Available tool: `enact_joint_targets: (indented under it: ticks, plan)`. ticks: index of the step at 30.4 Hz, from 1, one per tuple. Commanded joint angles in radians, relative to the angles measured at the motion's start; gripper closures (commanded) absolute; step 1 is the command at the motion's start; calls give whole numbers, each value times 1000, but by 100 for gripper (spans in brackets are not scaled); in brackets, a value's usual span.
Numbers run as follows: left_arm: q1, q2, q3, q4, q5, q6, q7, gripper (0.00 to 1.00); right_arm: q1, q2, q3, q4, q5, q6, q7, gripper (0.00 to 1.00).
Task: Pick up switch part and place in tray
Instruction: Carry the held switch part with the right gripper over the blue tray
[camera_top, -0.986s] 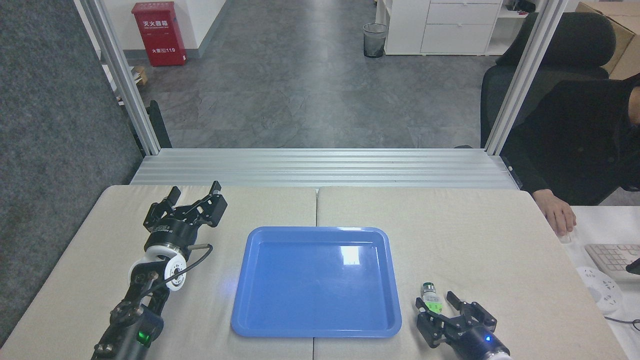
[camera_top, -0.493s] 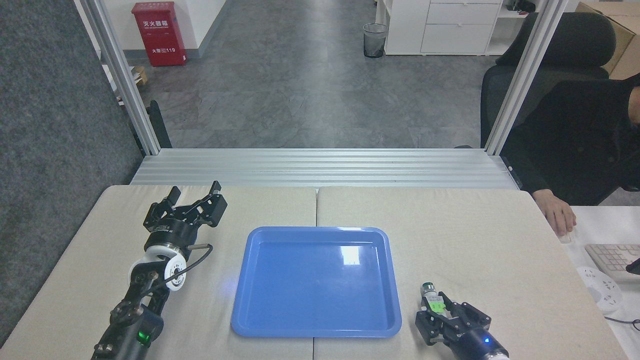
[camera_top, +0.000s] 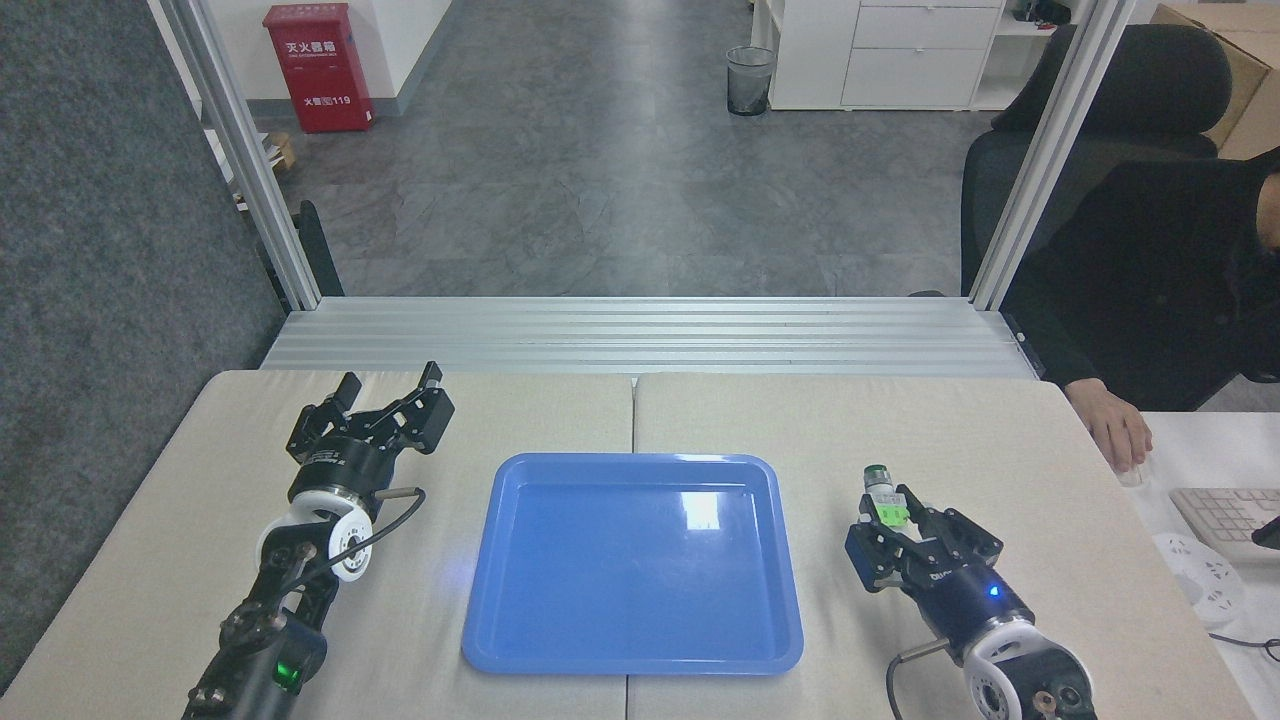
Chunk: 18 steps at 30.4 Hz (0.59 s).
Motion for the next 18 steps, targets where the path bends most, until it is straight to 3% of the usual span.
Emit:
enact_joint_targets:
  ticks: [1,10,18]
  plan:
    - [0,0,-1,0,0,0,1,0,-66,89,84,-96,7,-3,35,89]
    - [0,0,0,0,0,0,1,0,-45,114,296,-89,108,25,104,95]
    - [0,0,0,0,0,0,1,0,-43,149,364,25,185,112,137,100]
